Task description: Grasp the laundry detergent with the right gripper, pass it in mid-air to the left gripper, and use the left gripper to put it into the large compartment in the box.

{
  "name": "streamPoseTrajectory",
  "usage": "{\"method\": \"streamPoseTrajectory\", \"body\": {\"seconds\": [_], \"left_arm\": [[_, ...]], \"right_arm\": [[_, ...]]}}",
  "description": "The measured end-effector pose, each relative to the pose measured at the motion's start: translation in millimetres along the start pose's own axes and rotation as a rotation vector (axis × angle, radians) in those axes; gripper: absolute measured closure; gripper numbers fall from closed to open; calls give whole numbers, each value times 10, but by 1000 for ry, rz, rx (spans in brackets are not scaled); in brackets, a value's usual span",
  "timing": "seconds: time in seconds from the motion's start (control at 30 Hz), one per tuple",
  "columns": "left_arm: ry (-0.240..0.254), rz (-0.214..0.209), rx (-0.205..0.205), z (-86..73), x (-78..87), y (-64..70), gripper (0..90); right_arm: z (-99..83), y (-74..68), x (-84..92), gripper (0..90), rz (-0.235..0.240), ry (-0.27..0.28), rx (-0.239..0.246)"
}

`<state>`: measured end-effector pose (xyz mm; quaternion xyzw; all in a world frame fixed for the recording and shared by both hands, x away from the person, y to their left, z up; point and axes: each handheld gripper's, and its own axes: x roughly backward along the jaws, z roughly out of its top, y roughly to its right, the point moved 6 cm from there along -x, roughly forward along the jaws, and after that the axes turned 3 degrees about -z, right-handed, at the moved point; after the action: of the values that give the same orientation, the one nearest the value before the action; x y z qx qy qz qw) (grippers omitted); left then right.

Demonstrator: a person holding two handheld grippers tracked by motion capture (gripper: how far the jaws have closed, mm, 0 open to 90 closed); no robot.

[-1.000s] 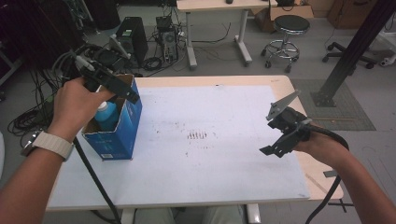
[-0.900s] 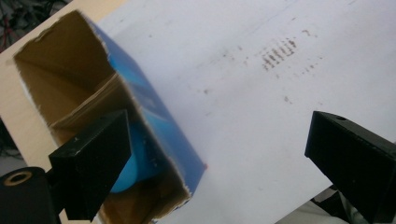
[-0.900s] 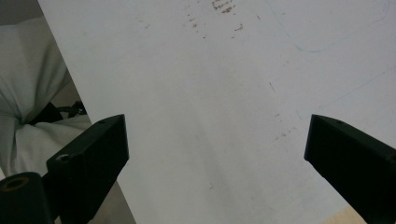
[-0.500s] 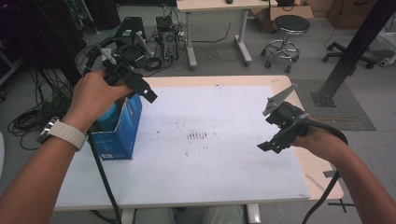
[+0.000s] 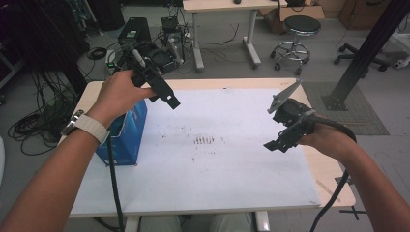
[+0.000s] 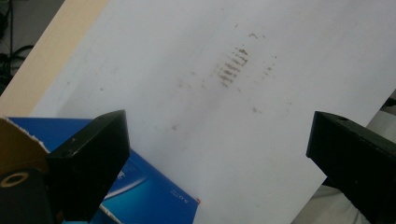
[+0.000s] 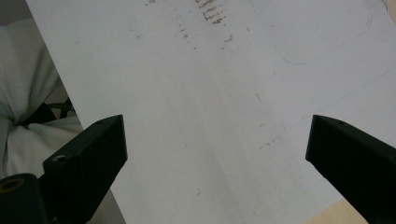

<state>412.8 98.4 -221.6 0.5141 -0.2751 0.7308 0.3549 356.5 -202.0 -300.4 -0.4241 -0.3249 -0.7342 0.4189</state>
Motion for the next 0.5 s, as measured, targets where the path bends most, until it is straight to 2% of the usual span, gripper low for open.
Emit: {"method": "streamPoseTrajectory", "body": {"seconds": [0.2,0.33,0.43,0.5], "left_arm": [[-11,-22,-63,89,-63,51,65],[-27,-41,-123,136,-118,107,63],[-40,-36,-161,176,-158,129,62],[-23,-35,-173,212,-172,138,64]], "right_arm": [[-4,21,-34,51,3,-9,-6],[-15,40,-53,52,8,-18,-9],[-26,50,-63,52,8,-28,-10],[-25,51,-62,52,9,-27,-13]]}}
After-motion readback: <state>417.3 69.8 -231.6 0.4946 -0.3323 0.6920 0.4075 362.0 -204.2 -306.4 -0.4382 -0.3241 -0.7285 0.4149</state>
